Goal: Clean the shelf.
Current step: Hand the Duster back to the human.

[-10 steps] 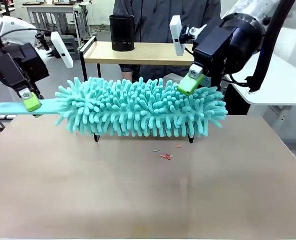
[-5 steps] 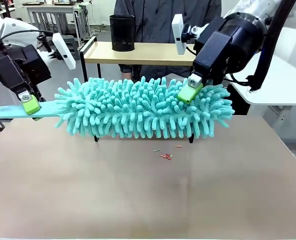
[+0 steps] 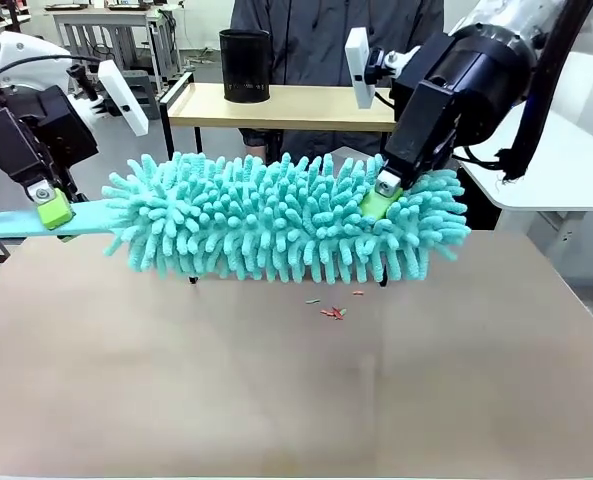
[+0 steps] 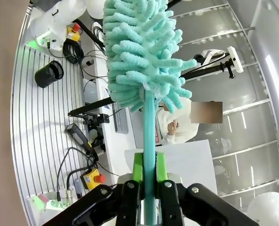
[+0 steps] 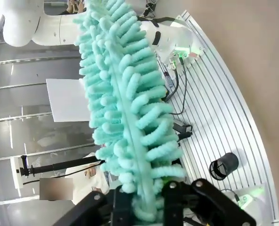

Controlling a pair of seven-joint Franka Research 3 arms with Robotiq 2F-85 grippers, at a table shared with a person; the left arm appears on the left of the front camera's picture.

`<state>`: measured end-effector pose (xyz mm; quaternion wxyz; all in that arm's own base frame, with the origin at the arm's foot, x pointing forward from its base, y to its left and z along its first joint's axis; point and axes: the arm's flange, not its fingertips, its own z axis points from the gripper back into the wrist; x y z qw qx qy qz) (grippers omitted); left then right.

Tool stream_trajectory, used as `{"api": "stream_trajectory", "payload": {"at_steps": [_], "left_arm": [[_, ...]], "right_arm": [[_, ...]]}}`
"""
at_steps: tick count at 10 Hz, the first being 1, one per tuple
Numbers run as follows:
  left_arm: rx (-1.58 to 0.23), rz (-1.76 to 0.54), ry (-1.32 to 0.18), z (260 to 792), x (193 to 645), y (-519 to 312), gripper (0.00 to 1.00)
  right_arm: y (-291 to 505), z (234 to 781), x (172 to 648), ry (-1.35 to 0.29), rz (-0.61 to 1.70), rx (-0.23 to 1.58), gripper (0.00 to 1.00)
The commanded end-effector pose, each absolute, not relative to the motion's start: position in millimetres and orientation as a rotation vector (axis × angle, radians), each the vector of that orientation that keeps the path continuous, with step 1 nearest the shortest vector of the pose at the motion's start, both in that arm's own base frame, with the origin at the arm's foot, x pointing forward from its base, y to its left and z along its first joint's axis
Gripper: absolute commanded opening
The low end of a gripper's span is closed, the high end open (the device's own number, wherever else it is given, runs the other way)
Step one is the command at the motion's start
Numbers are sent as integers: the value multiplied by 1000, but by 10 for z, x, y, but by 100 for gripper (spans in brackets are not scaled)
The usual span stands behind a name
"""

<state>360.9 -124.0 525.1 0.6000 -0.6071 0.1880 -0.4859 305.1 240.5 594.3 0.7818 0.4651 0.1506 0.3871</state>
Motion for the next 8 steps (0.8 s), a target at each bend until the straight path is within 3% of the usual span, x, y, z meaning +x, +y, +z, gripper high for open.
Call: {"api": "stream_trajectory", "payload": {"at_steps": [1,2,5,7,8], "left_arm": [[-1417,-1142,427,5330,3612,-1146,12],[-1412,-1142,416,5332,3609,-1149,12],[-1471,-1097,267,5529,3641,-836,100],[-1622,-993,-15,5841,3663,-36,100],[-1581,-815,-298,5925,3718,421,94]], "right_arm": [[2367,5952,3029,301,869,986,0],[2350,5956,3014,305,873,994,0],[2111,6053,3032,245,840,1019,0],[1532,6202,3090,153,762,1094,0],[1128,6335,3063,62,701,1130,0]]}}
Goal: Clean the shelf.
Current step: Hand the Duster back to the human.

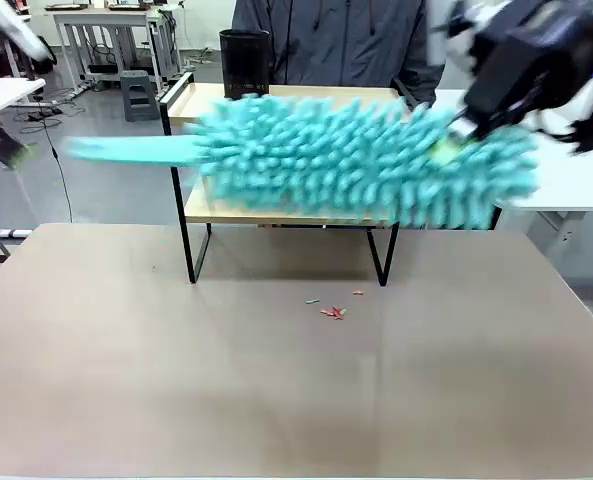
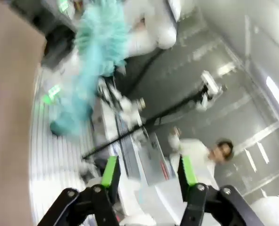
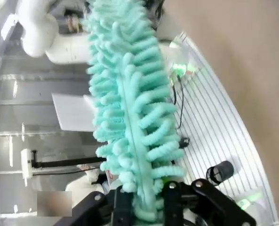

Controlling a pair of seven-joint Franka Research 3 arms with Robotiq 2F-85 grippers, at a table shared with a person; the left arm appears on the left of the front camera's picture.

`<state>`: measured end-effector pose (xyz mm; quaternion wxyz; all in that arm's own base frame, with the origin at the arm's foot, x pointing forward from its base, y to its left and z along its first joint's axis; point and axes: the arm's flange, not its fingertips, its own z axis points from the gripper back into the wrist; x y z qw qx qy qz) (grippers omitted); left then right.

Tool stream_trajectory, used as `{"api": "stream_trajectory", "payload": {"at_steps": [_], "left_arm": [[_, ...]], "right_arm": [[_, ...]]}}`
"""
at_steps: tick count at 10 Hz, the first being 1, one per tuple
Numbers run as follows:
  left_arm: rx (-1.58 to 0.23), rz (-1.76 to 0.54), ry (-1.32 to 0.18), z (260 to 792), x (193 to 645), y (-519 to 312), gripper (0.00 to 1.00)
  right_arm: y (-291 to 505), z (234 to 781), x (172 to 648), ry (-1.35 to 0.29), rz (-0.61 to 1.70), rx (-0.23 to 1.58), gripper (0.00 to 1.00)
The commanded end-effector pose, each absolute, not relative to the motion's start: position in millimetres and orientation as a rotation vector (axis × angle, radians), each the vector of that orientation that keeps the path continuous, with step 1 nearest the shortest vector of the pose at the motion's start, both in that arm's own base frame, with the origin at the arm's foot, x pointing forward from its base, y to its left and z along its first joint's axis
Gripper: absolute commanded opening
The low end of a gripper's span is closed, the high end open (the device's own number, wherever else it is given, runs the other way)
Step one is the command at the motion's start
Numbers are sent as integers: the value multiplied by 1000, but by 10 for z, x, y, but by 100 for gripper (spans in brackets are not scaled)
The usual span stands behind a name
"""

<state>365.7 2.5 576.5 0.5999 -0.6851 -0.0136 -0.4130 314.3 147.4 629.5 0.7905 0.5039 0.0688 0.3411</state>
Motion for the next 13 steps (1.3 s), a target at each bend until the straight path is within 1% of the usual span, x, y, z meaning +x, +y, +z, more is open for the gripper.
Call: {"api": "stream_trajectory", "payload": {"at_steps": [1,2,3,4,5,6,7,9,10,11,13], "left_arm": [[-1645,-614,-667,5987,3742,881,100],[-1626,-433,-912,5947,3778,1189,100],[-1608,-331,-1027,5835,3829,1345,100],[-1615,-277,-1004,5657,3932,1382,100],[-1582,-230,-967,5463,4023,1347,100],[-1599,-204,-923,5323,4088,1312,100],[-1609,-186,-897,5216,4159,1270,100],[-1631,-182,-846,5085,4248,1137,100],[-1631,-183,-721,5032,4282,1063,100],[-1602,-164,-841,5000,4311,1144,100],[-1602,-164,-841,5000,4311,1144,100]], "right_arm": [[617,6500,2957,-53,621,1156,0],[166,6617,2834,-206,535,1206,0],[-282,6647,2730,-405,381,1247,0],[-664,6575,2653,-527,294,1325,0],[-1034,6431,2590,-617,153,1349,0],[-1270,6254,2587,-661,16,1345,0],[-1373,6030,2660,-637,-104,1303,0],[-1329,5532,2967,-507,-203,1287,0],[-1257,5284,3175,-422,-212,1314,0],[-1202,5101,3336,-358,-237,1309,0],[-1161,4817,3545,-292,-345,1235,0]]}}
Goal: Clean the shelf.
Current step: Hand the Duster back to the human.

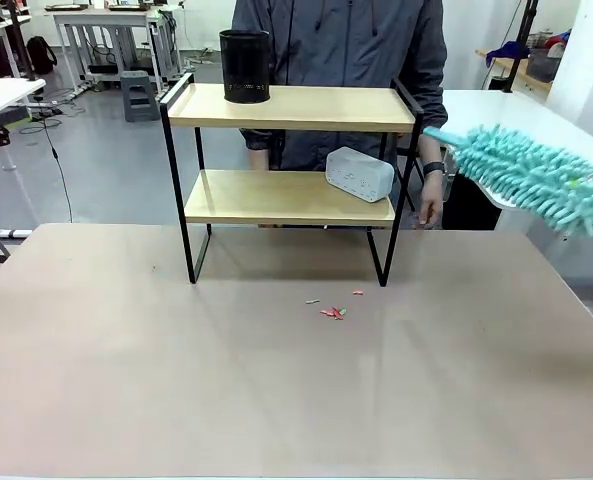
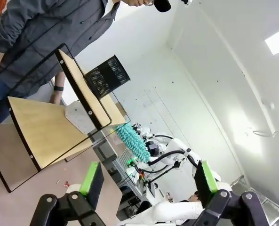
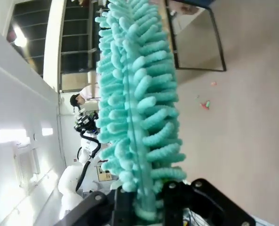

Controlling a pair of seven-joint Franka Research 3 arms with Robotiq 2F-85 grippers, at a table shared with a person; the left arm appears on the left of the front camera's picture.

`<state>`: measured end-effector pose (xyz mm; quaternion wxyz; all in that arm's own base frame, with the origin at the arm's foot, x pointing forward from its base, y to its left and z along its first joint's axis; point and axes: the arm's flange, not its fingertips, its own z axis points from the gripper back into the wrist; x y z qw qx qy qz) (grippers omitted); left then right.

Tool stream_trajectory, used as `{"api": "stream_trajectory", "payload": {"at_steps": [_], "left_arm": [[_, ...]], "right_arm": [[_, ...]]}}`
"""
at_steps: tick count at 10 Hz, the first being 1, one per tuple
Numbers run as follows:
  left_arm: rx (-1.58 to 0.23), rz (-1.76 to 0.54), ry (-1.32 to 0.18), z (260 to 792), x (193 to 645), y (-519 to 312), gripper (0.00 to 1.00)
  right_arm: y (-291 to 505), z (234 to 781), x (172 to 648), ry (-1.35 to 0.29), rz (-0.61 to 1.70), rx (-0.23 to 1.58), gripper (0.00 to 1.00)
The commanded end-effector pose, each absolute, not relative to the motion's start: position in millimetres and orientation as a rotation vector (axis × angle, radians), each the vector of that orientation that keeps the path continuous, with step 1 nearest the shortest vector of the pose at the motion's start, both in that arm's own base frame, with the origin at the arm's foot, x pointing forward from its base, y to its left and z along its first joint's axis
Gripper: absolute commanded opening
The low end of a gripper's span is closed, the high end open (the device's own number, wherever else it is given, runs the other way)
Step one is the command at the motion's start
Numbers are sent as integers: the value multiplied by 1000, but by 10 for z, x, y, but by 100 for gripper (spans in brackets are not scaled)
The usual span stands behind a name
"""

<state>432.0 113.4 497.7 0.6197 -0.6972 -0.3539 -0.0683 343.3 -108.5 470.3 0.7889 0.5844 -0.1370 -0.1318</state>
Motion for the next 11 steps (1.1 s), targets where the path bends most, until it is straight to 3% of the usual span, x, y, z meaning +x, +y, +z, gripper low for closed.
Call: {"api": "stream_trajectory", "payload": {"at_steps": [1,11], "left_arm": [[-1602,-164,-841,5000,4311,1144,100],[-1602,-164,-841,5000,4311,1144,100]], "right_arm": [[-1117,4874,3296,-335,-250,1275,0],[-1117,4874,3296,-335,-250,1275,0]]}}
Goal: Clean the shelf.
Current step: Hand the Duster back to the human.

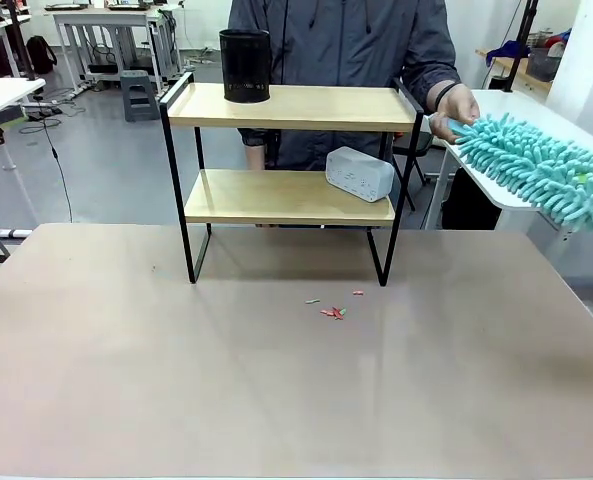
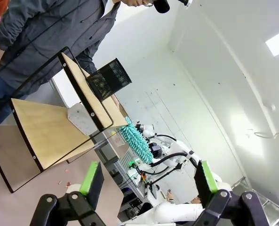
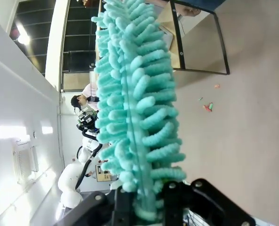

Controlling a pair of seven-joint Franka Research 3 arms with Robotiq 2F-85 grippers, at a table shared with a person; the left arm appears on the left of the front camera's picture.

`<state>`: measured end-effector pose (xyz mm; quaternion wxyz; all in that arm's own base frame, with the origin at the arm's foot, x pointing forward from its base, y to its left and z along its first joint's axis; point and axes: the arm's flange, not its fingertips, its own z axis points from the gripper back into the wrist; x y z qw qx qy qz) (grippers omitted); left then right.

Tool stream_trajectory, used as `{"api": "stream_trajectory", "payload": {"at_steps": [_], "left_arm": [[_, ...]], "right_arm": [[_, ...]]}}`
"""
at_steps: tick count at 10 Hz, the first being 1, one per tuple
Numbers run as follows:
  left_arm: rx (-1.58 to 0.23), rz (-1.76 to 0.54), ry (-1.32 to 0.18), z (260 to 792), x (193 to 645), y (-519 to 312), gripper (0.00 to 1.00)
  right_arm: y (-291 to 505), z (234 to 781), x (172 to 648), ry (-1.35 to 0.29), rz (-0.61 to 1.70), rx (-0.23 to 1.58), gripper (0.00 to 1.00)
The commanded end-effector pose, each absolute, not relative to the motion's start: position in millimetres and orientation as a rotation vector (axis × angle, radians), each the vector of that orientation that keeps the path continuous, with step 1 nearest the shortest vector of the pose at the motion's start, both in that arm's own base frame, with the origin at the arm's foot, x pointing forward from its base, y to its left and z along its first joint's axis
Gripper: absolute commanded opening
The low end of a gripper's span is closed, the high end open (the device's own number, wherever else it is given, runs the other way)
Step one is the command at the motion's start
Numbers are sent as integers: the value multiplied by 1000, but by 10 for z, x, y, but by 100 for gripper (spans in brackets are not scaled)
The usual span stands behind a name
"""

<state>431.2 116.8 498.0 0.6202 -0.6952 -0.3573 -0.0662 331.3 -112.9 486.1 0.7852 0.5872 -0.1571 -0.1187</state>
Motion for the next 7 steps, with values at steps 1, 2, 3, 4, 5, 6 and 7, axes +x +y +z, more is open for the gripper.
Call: {"api": "stream_trajectory", "payload": {"at_steps": [1,2,3,4,5,6,7], "left_arm": [[-1602,-164,-841,5000,4311,1144,100],[-1602,-164,-841,5000,4311,1144,100],[-1602,-164,-841,5000,4311,1144,100],[-1598,-152,-821,4980,4312,1168,100],[-1624,-210,-776,5008,4235,1079,100],[-1614,-234,-718,4922,4208,915,100],[-1602,-274,-649,4798,4180,694,100]], "right_arm": [[-1117,4874,3296,-335,-250,1275,0],[-1117,4874,3296,-335,-250,1275,0],[-1129,4861,3313,-339,-256,1266,75],[-1088,4877,3300,-333,-256,1275,75],[-1039,4903,3275,-330,-235,1281,100],[-1000,4935,3219,-339,-210,1278,76],[-956,4970,3142,-333,-172,1279,100]]}}
